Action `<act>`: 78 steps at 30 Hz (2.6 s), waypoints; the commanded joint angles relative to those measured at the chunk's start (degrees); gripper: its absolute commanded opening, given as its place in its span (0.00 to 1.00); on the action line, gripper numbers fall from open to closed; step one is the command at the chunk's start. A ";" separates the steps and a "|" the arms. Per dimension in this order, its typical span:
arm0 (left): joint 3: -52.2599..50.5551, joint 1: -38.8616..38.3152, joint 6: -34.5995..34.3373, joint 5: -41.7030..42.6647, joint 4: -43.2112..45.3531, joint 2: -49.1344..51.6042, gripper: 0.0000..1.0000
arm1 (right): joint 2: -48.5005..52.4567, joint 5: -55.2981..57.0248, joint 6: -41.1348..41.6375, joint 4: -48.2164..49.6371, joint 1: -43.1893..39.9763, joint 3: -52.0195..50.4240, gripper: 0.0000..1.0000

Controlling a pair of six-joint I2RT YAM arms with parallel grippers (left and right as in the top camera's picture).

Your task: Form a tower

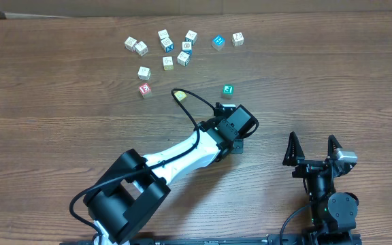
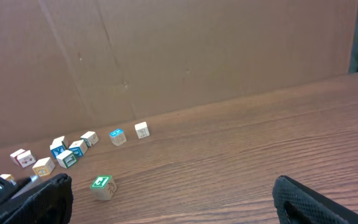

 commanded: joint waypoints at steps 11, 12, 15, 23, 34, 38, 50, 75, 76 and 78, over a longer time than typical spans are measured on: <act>-0.57 -0.31 -0.70 -1.16 0.83 1.92 0.28 | -0.52 -0.04 -0.26 0.22 0.26 -0.59 1.00; -0.57 -0.31 -0.37 -1.16 0.83 1.95 0.29 | -0.52 -0.04 -0.26 0.22 0.26 -0.59 1.00; -0.57 -0.31 -0.07 -1.14 0.81 1.92 0.39 | -0.52 -0.04 -0.26 0.22 0.26 -0.59 1.00; -0.57 -0.24 -0.09 -1.18 1.05 1.92 0.50 | -0.52 -0.04 -0.26 0.22 0.26 -0.59 1.00; -0.57 -0.20 6.43 -1.16 1.66 1.95 0.65 | -0.52 -0.04 -0.26 0.22 0.26 -0.59 1.00; -0.57 -0.20 15.74 -1.14 1.64 1.95 0.64 | -0.52 -0.04 -0.26 0.22 0.26 -0.59 1.00; -0.57 -0.20 18.36 -1.14 1.66 1.95 0.30 | -0.52 -0.04 -0.26 0.22 0.26 -0.59 1.00; -0.52 -0.20 0.52 -2.05 0.13 1.92 0.29 | -0.52 -0.04 -0.26 0.22 0.26 -0.59 1.00; -0.52 -0.20 0.98 -2.08 0.11 1.92 0.28 | -0.52 -0.04 -0.26 0.22 0.26 -0.59 1.00; -0.52 -0.22 0.98 -2.69 -0.15 1.92 0.24 | -0.52 -0.04 -0.26 0.22 0.26 -0.59 1.00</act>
